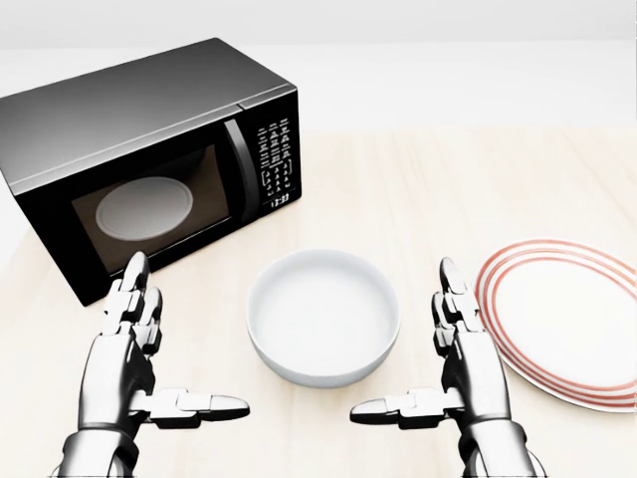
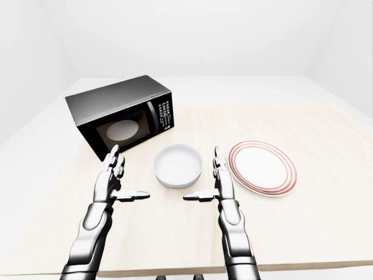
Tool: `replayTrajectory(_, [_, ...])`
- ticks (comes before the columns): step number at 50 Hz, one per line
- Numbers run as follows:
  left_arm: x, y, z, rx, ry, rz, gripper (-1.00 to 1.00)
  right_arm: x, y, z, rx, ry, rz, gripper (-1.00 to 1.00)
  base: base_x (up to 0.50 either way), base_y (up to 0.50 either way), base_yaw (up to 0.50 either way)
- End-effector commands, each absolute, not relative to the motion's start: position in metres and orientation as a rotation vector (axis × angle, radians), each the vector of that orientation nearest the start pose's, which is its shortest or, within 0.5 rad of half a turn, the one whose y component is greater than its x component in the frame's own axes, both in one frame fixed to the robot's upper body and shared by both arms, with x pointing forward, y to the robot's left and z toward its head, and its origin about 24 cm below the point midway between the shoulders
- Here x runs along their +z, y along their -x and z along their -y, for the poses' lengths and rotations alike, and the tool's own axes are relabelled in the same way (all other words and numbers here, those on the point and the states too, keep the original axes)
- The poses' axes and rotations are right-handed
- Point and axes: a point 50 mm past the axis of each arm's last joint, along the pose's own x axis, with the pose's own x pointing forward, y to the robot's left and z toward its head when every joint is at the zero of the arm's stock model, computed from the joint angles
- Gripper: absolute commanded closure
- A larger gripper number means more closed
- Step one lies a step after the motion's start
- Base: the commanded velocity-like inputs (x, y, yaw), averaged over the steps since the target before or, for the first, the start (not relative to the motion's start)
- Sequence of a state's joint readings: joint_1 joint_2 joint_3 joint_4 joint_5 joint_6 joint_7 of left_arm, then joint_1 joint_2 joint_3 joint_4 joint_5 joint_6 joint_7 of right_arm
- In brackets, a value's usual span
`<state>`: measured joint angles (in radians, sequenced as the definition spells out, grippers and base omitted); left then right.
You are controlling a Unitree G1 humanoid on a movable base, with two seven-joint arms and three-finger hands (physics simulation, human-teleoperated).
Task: Pick up the white bowl and put it on the plate.
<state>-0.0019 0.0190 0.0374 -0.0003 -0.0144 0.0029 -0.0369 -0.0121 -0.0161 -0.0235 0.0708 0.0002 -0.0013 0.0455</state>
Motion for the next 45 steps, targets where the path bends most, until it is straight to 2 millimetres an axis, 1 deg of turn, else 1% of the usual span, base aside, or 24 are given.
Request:
replayTrajectory(1, [0.042, -0.253, -0.160, 0.000, -0.005, -0.001, -1.00, 0.026, -0.254, 0.154, 0.027, 0.018, -0.062, -1.00, 0.50, 0.00, 0.00])
replayTrajectory(8, [0.041, -0.253, -0.160, 0.000, -0.004, -0.002, -1.00, 0.025, -0.255, 0.155, 0.017, 0.034, -0.056, -1.00, 0.47, 0.00, 0.00])
replayTrajectory(15, [0.042, -0.253, -0.160, 0.000, -0.004, -0.002, -1.00, 0.026, -0.253, 0.152, 0.040, 0.042, -0.049, -1.00, 0.02, 0.00, 0.00])
replayTrajectory(18, [0.042, -0.253, -0.160, 0.000, -0.004, -0.002, -1.00, 0.028, -0.252, 0.152, 0.031, 0.078, -0.046, -1.00, 0.00, 0.00, 0.00])
replayTrajectory(22, [0.041, -0.254, -0.160, 0.002, -0.004, -0.005, -1.00, 0.037, -0.251, 0.156, -0.005, 0.187, -0.031, -1.00, 0.00, 0.00, 0.00])
replayTrajectory(24, [0.041, -0.254, -0.160, 0.004, -0.003, -0.008, -1.00, 0.048, -0.247, 0.155, -0.014, 0.267, -0.020, -1.00, 0.00, 0.00, 0.00])
replayTrajectory(26, [0.041, -0.254, -0.160, 0.005, -0.003, -0.008, -1.00, 0.055, -0.245, 0.152, -0.012, 0.330, 0.009, -1.00, 0.00, 0.00, 0.00])
replayTrajectory(28, [0.040, -0.254, -0.160, 0.005, -0.003, -0.009, -1.00, 0.064, -0.248, 0.154, -0.034, 0.580, 0.060, -1.00, 0.00, 0.00, 0.00])
replayTrajectory(29, [0.040, -0.254, -0.160, 0.006, -0.004, -0.009, -1.00, 0.066, -0.249, 0.151, 0.012, 0.544, 0.060, -1.00, 0.00, 0.00, 0.00])
replayTrajectory(30, [0.040, -0.254, -0.160, 0.006, -0.003, -0.009, -1.00, 0.067, -0.250, 0.149, 0.031, 0.568, 0.061, -1.00, 0.00, 0.00, 0.00])
replayTrajectory(31, [0.040, -0.254, -0.161, 0.007, -0.003, -0.009, -1.00, 0.066, -0.254, 0.151, 0.018, 0.722, 0.075, -1.00, 0.00, 0.00, 0.00])
replayTrajectory(37, [0.039, -0.255, -0.160, 0.009, -0.004, -0.016, -1.00, 0.073, -0.261, 0.147, 0.078, 0.833, 0.069, -1.00, 0.00, 0.00, 0.00])
replayTrajectory(40, [0.038, -0.255, -0.160, 0.008, -0.006, -0.018, -1.00, 0.074, -0.266, 0.145, 0.133, 0.916, 0.065, -1.00, 0.00, 0.00, 0.00])
replayTrajectory(42, [0.038, -0.255, -0.160, 0.009, -0.005, -0.018, -1.00, 0.081, -0.267, 0.142, 0.172, 0.949, 0.072, -1.00, 0.00, 0.00, 0.00])
replayTrajectory(45, [0.038, -0.255, -0.160, 0.009, -0.005, -0.019, -1.00, 0.085, -0.270, 0.139, 0.209, 0.985, 0.078, -1.00, 0.00, 0.00, 0.00])
